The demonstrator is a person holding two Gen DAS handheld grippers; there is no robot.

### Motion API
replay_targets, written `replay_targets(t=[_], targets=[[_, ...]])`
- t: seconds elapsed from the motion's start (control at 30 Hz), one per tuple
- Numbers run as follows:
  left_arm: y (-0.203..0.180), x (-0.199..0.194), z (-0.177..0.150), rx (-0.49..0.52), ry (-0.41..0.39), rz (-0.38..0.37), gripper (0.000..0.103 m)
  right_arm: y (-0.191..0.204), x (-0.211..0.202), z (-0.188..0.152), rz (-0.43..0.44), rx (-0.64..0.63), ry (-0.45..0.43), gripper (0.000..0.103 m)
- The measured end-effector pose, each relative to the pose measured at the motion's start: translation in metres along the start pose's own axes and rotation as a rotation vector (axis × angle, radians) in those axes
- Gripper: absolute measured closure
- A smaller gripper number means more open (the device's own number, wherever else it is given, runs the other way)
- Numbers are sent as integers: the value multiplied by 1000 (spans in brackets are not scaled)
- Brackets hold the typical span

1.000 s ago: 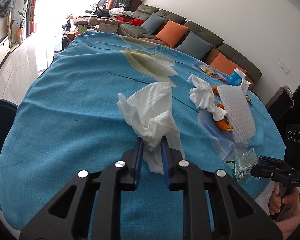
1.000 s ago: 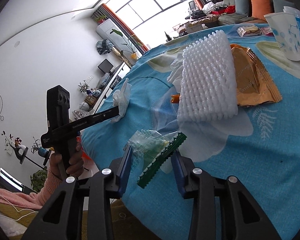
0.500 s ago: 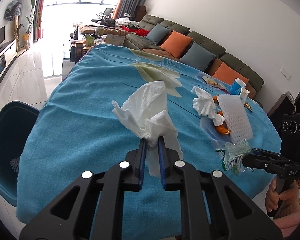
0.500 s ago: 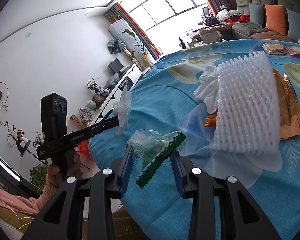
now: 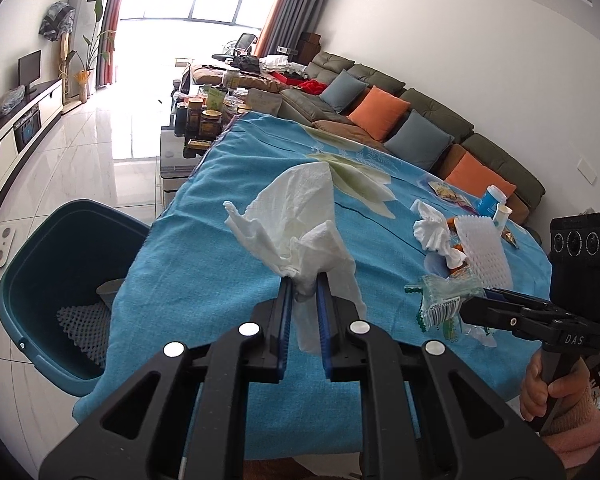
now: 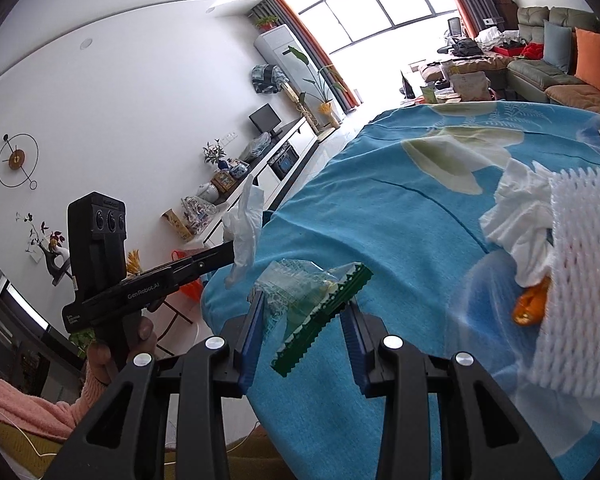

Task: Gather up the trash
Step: 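Lift the tissue with the left tool while the right tool grasps the plastic bag, then carry the tissue with the left tool while the right tool carries the bag over the teal bin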

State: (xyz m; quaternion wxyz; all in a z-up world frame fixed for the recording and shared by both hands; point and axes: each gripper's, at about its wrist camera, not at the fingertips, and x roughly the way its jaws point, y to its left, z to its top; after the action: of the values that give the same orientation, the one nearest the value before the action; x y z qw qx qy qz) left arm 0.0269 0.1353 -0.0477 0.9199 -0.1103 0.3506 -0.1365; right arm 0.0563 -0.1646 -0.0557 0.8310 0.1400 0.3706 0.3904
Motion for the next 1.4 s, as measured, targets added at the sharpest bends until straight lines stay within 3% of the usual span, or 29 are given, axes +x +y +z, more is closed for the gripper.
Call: replay_targets(t=[0.53, 1.4], targets=[[38, -39, 0, -61, -49, 85, 90, 30, 46, 26, 67, -84, 50, 68], [82, -65, 1, -135, -89, 209, 90, 64, 100, 57, 137, -160, 101, 68]])
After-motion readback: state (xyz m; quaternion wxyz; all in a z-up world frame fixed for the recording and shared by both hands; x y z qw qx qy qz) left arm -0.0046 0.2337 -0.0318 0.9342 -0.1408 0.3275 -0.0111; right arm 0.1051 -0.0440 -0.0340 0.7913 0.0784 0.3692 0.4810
